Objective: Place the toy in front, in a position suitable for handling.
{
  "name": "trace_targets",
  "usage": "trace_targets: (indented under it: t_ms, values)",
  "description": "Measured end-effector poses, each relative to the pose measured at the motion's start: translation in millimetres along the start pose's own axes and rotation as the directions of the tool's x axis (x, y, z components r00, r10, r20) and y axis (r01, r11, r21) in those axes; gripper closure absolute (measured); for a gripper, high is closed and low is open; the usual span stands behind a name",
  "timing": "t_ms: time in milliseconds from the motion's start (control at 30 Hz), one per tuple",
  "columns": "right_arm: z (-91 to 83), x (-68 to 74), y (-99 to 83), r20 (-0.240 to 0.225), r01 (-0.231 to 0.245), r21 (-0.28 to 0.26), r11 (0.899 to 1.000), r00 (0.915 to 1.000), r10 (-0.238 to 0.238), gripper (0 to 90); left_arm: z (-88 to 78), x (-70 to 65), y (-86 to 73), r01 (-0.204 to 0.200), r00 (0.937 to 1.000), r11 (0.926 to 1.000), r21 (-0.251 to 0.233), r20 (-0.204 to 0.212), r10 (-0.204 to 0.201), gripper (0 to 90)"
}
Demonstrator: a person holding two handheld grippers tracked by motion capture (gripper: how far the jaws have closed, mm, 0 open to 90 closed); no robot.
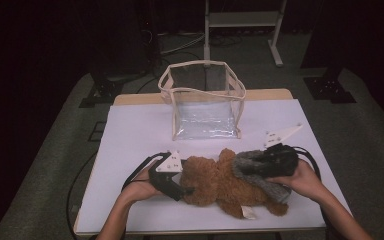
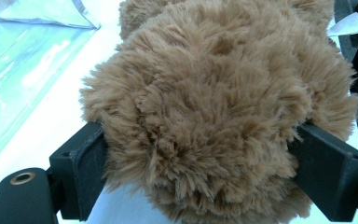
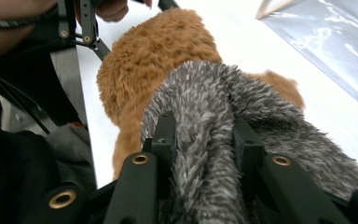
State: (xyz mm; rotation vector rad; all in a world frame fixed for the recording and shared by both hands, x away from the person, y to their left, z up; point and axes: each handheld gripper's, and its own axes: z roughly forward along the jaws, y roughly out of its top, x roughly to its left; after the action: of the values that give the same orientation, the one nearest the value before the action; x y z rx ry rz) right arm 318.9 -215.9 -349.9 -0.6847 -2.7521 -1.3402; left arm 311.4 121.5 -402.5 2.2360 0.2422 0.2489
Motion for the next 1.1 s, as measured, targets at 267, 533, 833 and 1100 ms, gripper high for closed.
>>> trace_targets:
  t_ms: [267, 533, 833, 1100]
  values:
    - [44.4, 4.9, 31.9, 0.001, 0.084, 0.081, 0.993, 0.9964, -0.085, 67.6, -0.2, -0.5, -0.9, -0.001, 1.0, 1.0, 0.002, -0.006, 0.001, 11.8]
    - [10.7, -22.0, 0.9, 0.075, -0.022, 0.012, 1.0, 0.997, 0.021, 68.0, 0.0, -0.6, -0.4, -0.009, 1.0, 1.0, 0.003, -0.003, 0.009, 11.4]
    - [-23.9, -39.8, -38.6, 0.112, -0.15, -0.033, 0.988, 0.9819, 0.153, 68.6, 2.1, 0.0, 1.3, -0.024, 0.9997, 0.9997, 0.009, -0.009, 0.024, 11.5]
    - [-4.9, -12.0, -0.5, 0.047, -0.023, -0.018, 1.0, 0.9986, 0.024, 68.5, 3.6, -1.9, 3.3, -0.026, 0.9995, 0.9996, 0.008, -0.02, 0.026, 11.6]
